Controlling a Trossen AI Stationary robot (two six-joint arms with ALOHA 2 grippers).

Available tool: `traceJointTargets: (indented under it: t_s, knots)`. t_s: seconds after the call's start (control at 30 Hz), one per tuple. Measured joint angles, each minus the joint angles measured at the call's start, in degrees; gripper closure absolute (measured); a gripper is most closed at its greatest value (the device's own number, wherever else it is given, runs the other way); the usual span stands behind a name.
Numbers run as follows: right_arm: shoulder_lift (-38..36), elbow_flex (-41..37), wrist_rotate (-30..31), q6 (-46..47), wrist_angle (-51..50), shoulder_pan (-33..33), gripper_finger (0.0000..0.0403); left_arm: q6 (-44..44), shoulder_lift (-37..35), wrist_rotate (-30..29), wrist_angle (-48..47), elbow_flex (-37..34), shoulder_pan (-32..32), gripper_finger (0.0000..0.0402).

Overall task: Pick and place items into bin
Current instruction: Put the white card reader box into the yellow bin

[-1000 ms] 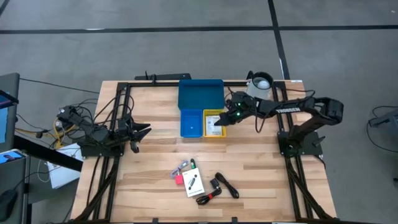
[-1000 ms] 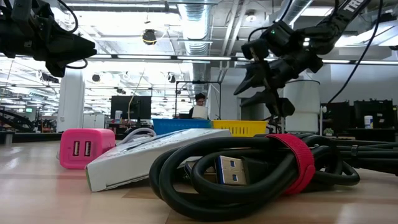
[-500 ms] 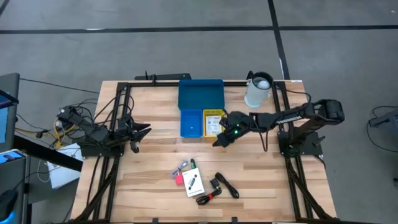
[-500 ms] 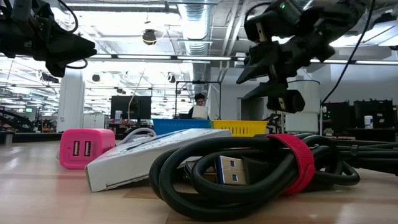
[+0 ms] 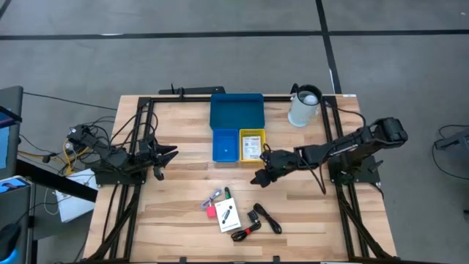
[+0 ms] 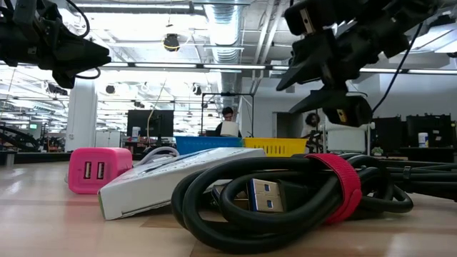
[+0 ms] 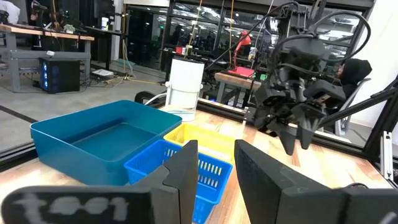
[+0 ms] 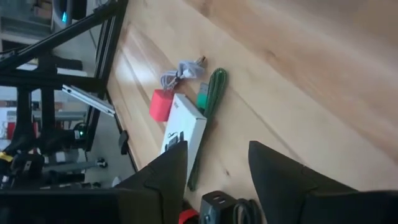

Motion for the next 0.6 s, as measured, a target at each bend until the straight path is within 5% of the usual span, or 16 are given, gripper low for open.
traceJointTargets:
  t_s: [0.6]
  knots:
    - [0.0,0.0,3.1,3.6,0.0,4.0,0.0179,0.0,0.0,0.0,0.0,0.0,0.0,0.0307]
